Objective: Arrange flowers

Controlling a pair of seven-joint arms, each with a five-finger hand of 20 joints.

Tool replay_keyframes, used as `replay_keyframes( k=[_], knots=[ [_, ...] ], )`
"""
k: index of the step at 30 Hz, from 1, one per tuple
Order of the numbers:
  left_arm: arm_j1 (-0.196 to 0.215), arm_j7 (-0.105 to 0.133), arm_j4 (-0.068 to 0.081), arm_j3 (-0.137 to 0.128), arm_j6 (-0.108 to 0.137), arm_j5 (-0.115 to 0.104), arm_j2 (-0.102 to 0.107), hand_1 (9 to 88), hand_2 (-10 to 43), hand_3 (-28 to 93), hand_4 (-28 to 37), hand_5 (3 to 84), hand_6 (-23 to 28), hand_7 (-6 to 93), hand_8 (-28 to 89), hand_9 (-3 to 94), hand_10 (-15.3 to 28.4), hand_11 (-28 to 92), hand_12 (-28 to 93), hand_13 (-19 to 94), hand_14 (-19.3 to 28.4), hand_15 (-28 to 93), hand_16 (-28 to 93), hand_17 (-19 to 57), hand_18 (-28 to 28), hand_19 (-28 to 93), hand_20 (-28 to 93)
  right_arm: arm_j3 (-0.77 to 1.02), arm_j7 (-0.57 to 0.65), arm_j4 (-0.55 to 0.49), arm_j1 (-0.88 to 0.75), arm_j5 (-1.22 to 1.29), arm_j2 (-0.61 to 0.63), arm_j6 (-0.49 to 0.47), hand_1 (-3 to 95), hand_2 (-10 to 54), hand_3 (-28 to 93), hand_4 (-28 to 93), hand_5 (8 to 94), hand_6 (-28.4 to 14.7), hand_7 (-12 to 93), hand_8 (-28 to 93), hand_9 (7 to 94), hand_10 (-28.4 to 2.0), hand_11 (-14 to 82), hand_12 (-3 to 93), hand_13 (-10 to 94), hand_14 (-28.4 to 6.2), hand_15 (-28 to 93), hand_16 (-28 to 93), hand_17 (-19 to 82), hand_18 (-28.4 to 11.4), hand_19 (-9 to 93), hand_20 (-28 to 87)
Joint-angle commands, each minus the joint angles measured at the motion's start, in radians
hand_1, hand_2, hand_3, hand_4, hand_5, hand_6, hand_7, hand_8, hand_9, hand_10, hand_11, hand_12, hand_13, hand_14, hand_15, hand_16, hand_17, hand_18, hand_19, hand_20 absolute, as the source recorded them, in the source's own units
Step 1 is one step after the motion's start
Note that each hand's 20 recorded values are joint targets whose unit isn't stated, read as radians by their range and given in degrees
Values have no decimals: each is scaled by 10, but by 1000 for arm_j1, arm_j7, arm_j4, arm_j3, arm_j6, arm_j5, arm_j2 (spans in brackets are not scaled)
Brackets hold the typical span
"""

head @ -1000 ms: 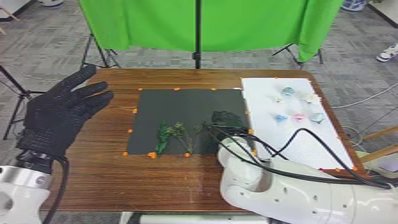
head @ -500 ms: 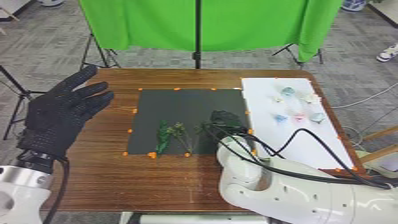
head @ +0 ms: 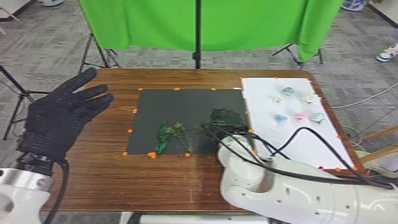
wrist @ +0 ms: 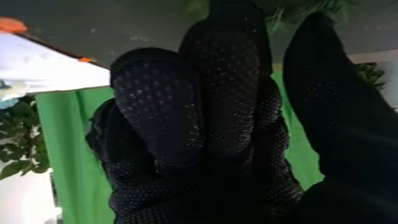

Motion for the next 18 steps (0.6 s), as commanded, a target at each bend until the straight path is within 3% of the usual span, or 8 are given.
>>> replay_keyframes(
  k=[1,5,7,11,18],
  knots=[
    [44,10,-12,-18,19,0,-18,237,77,769,-242,326,79,170,-112,303,208,252,106,228,280,442,-74,-111,284,567,7,62,-8,-67,22,-36,85,58,404,-95,706,-257,897,-9,215,42,937,-104,416,180,861,-91,624,200,492,-235,932,419],
    [40,7,-9,-21,20,2,-23,236,76,770,-243,326,79,169,-112,303,208,253,106,228,279,442,-74,-111,284,567,8,150,-16,-87,-6,-38,150,99,391,-95,710,-251,840,-16,184,-6,926,-106,355,190,840,-96,615,191,482,-235,932,390],
    [44,7,-9,-19,21,1,-25,236,76,770,-244,326,79,168,-112,303,208,254,106,228,280,442,-74,-111,284,567,8,208,-18,-93,-29,-12,190,92,370,-95,722,-234,722,-34,140,-102,868,-131,286,178,819,-104,590,176,464,-234,932,337],
    [48,4,-10,-18,20,3,-30,236,76,770,-245,325,79,168,-111,302,208,252,106,228,280,442,-74,-111,284,567,8,307,-14,-88,-86,33,265,89,354,-95,730,-232,562,-55,100,-102,806,-162,226,156,792,-115,573,162,448,-237,932,283],
    [38,-4,-7,-8,16,5,-33,236,76,769,-244,325,79,168,-110,302,209,251,106,228,280,442,-74,-111,284,567,8,324,5,-42,-143,61,343,82,349,-95,730,-233,492,-55,91,-101,784,-169,216,150,788,-116,571,152,446,-236,932,265]
  ],
)
